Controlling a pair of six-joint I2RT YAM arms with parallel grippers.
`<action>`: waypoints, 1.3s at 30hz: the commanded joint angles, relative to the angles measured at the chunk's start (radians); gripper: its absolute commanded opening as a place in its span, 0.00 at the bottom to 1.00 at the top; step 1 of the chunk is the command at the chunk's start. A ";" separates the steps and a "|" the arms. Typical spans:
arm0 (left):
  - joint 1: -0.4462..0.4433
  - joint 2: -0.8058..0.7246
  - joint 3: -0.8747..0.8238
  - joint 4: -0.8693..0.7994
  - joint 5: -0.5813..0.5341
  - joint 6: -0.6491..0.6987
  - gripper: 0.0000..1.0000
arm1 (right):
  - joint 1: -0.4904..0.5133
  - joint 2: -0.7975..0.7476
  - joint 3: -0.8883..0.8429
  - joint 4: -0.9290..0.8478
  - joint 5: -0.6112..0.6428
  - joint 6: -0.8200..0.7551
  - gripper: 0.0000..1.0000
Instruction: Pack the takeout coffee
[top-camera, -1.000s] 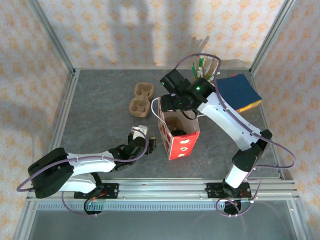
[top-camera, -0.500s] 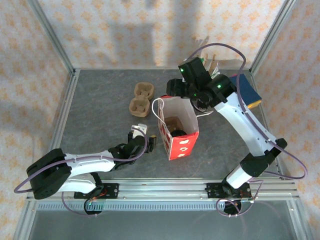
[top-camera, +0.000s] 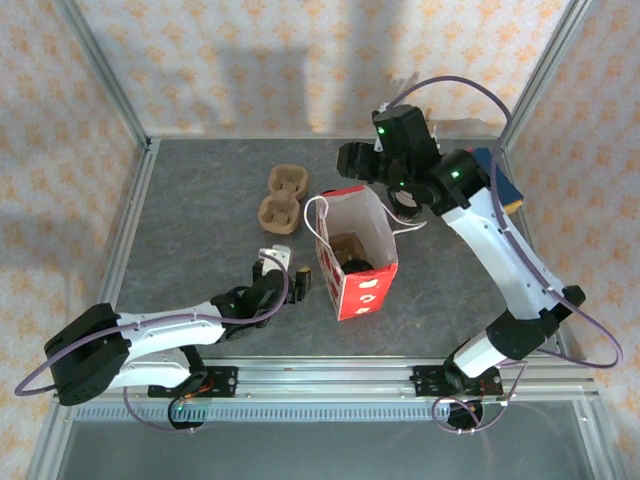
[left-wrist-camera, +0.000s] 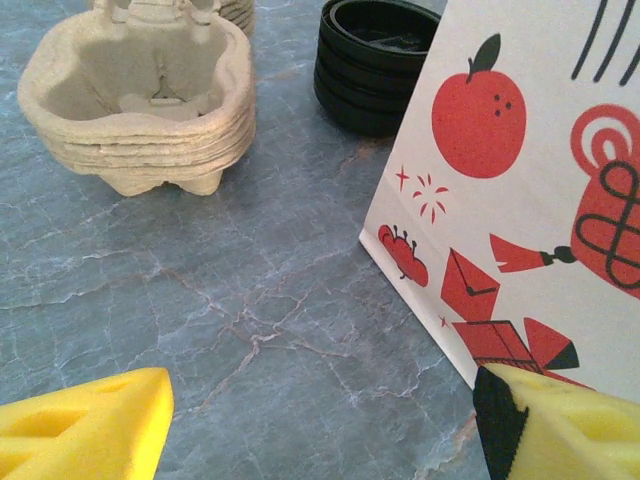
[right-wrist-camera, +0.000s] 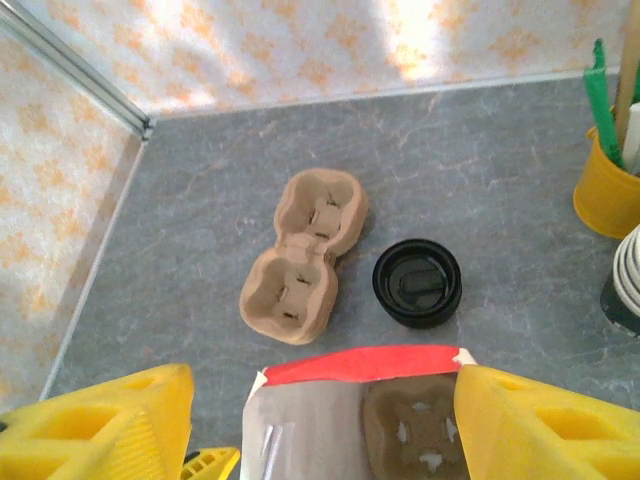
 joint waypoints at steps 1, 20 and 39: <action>-0.004 -0.028 0.033 -0.044 -0.036 -0.020 0.81 | -0.033 -0.049 0.008 0.061 0.049 -0.020 0.70; 0.015 -0.228 0.139 -0.214 -0.018 -0.069 0.90 | -0.435 -0.004 -0.208 0.247 -0.166 -0.126 0.75; 0.329 -0.244 0.461 -0.326 0.470 -0.259 0.98 | -0.448 0.106 -0.355 0.567 -0.179 -0.248 0.77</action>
